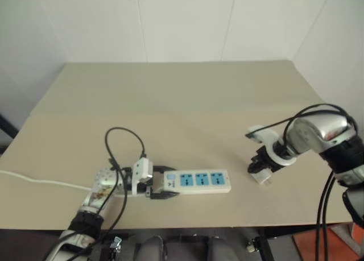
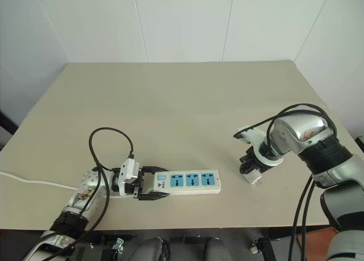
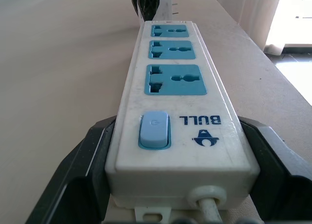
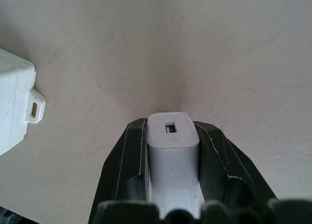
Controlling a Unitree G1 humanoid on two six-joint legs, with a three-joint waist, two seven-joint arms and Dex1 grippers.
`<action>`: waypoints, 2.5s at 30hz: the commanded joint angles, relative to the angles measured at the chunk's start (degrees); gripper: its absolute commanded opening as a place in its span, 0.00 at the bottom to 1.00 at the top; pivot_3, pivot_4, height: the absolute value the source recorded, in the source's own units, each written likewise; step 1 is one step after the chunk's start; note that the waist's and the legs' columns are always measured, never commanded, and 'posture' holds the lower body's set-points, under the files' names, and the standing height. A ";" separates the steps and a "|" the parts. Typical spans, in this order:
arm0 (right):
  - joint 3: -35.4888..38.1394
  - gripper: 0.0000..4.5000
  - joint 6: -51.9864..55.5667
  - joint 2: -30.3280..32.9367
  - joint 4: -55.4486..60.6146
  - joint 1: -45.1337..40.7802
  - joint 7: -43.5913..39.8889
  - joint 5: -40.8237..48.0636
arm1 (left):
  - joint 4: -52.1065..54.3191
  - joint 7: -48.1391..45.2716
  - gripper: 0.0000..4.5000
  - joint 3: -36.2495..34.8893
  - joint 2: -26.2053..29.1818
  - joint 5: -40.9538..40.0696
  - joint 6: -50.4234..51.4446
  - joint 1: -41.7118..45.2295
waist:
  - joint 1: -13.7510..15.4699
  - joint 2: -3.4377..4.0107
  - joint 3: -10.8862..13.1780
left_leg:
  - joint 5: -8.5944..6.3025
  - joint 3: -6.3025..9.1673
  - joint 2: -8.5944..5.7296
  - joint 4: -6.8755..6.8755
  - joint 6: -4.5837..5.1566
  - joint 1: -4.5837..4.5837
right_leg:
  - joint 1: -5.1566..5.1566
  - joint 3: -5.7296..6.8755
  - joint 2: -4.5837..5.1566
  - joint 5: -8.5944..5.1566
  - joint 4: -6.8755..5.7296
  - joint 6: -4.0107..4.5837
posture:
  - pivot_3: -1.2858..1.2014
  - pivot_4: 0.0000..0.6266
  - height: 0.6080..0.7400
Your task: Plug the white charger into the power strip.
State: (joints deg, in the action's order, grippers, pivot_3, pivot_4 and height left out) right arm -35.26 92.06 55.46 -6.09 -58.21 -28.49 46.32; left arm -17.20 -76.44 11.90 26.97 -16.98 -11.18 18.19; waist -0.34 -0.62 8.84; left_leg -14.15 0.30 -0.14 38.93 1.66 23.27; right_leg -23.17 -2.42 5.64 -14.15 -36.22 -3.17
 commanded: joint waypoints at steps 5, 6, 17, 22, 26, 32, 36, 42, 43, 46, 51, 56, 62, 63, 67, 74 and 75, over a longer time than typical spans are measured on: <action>1.68 0.25 0.44 3.04 6.36 -3.13 -2.15 -0.95 | -2.25 -0.11 0.73 2.29 1.64 4.23 0.73 -1.22 | -0.09 0.00 0.00 | 0.00 0.00 0.01 0.00 0.00 0.01 | -0.01 0.00 0.00 0.00 0.01 0.00 | 0.52 0.24 1.00; 2.24 0.25 0.38 3.14 7.88 -3.96 -2.69 -1.97 | -2.25 -0.22 0.73 2.21 1.83 4.16 0.81 -1.13 | -0.23 0.02 0.00 | 0.00 0.00 0.01 0.00 0.00 0.00 | -0.02 0.00 0.00 0.00 0.00 0.00 | 0.52 0.24 1.00; 24.86 0.25 -32.73 -2.57 14.27 8.29 -16.16 -5.68 | -2.28 -0.11 0.73 2.16 3.84 4.32 3.27 0.97 | -0.36 -0.02 -0.09 | 0.00 0.05 0.05 -0.04 0.00 -0.02 | 0.04 0.01 -0.20 0.00 0.04 0.00 | 0.52 0.24 1.00; 33.18 0.25 -59.65 -12.46 16.57 22.56 -25.64 -8.03 | -2.44 0.44 0.73 1.58 4.04 3.76 4.49 2.46 | -0.45 -0.04 -0.10 | 0.00 0.04 0.07 0.00 0.00 -0.09 | 0.10 -0.02 -0.26 0.01 -0.03 -0.02 | 0.52 0.24 1.00; 33.37 0.25 -73.06 -22.58 11.87 26.09 -28.02 -11.49 | -3.10 -0.01 0.73 0.97 4.49 3.18 5.13 3.31 | -0.68 -0.04 -0.09 | 0.01 0.03 0.08 0.04 -0.02 -0.20 | 0.15 -0.09 -0.30 0.05 -0.14 0.01 | 0.52 0.24 1.00; 31.75 0.25 -81.28 -31.12 6.24 26.33 -33.87 -12.89 | -5.30 -0.51 0.73 0.34 5.55 3.33 5.03 4.52 | -0.75 -0.07 -0.08 | 0.07 0.02 0.13 0.07 -0.10 -0.49 | 0.17 -0.14 -0.42 0.05 -0.55 0.05 | 0.52 0.24 1.00; 29.94 0.25 -81.72 -34.02 3.54 26.59 -38.43 -13.04 | -5.63 -0.55 0.73 -0.10 6.14 3.00 5.30 4.80 | -1.01 -0.07 -0.08 | 0.08 0.03 0.19 0.07 -0.11 -0.56 | 0.16 -0.15 -0.49 0.06 -0.66 0.09 | 0.52 0.24 1.00; 27.74 0.25 -88.50 -37.38 -2.28 28.15 -43.37 -16.94 | -6.49 -0.35 0.73 -0.47 6.40 2.83 4.93 5.18 | -1.08 -0.07 -0.08 | 0.08 0.01 0.19 0.07 -0.11 -0.60 | 0.15 -0.15 -0.49 0.05 -0.69 0.10 | 0.52 0.24 1.00; 27.66 0.25 -89.40 -38.05 -3.12 28.21 -43.66 -17.32 | -6.51 -0.38 0.73 -0.54 6.42 2.75 4.96 5.18 | -1.07 -0.07 -0.07 | 0.08 0.02 0.19 0.06 -0.12 -0.60 | 0.15 -0.15 -0.49 0.05 -0.70 0.10 | 0.52 0.24 1.00; 27.24 0.25 -91.23 -40.39 -6.37 27.73 -44.45 -18.24 | -6.45 -0.89 0.73 -0.60 6.64 2.45 5.19 4.96 | -1.20 -0.07 -0.07 | 0.09 0.01 0.19 0.07 -0.12 -0.66 | 0.16 -0.15 -0.49 0.05 -0.76 0.10 | 0.52 0.24 1.00; 27.47 0.25 -93.19 -42.35 -12.46 26.21 -45.98 -19.88 | -7.57 -1.04 0.73 -0.43 6.24 2.95 4.58 5.42 | -1.56 -0.07 -0.07 | 0.09 0.01 0.20 0.05 -0.13 -0.81 | 0.26 -0.15 -0.49 0.05 -0.79 0.12 | 0.52 0.24 1.00; 27.49 0.25 -92.76 -43.15 -15.13 25.58 -46.82 -20.71 | -9.06 -0.93 0.73 -0.22 5.99 3.61 3.63 6.16 | -1.90 -0.06 -0.07 | 0.09 0.02 0.20 0.01 -0.13 -1.09 | 0.56 -0.14 -0.48 0.02 -0.76 0.15 | 0.52 0.24 1.00; 27.22 0.25 -93.06 -44.17 -15.82 26.16 -47.09 -21.39 | -8.59 -0.82 0.73 0.08 5.54 3.45 3.98 5.91 | -2.02 -0.06 -0.07 | 0.09 0.03 0.20 0.00 -0.13 -1.24 | 0.72 -0.14 -0.47 0.01 -0.75 0.16 | 0.52 0.24 1.00; 27.25 0.25 -93.17 -44.50 -15.84 26.17 -47.08 -21.34 | -8.52 -0.81 0.73 0.13 5.46 3.43 4.05 5.86 | -2.01 -0.06 -0.07 | 0.09 0.03 0.20 0.00 -0.13 -1.25 | 0.72 -0.14 -0.47 0.01 -0.75 0.16 | 0.52 0.24 1.00; 27.26 0.25 -93.24 -45.51 -16.10 25.91 -47.05 -21.61 | -8.39 -0.78 0.73 0.30 5.09 3.31 4.35 5.80 | -2.00 -0.06 -0.07 | 0.08 0.04 0.20 -0.01 -0.14 -1.25 | 0.73 -0.14 -0.46 0.01 -0.75 0.15 | 0.52 0.24 1.00; 27.24 0.25 -95.46 -46.49 -19.04 25.55 -47.69 -23.21 | -8.04 -1.04 0.73 0.45 4.75 3.14 4.60 5.40 | -2.01 -0.06 -0.07 | 0.08 0.04 0.19 -0.03 -0.14 -1.25 | 0.73 -0.14 -0.45 0.01 -0.71 0.16 | 0.52 0.24 1.00; 27.36 0.25 -95.82 -46.48 -19.51 25.47 -47.73 -23.35 | -7.96 -1.02 0.73 0.45 4.76 3.16 4.61 5.35 | -2.01 -0.06 -0.07 | 0.08 0.04 0.19 -0.04 -0.14 -1.24 | 0.73 -0.14 -0.45 0.01 -0.71 0.16 | 0.52 0.24 1.00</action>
State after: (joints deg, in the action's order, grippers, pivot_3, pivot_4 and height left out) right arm -8.44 -2.11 9.27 -25.68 -31.26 -75.57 23.12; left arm -23.98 -78.45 11.78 31.43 -16.65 -7.53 24.57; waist -2.34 -0.68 8.77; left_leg -14.06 0.35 0.06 38.90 1.52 22.03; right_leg -22.44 -2.55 5.19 -14.13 -36.93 -3.02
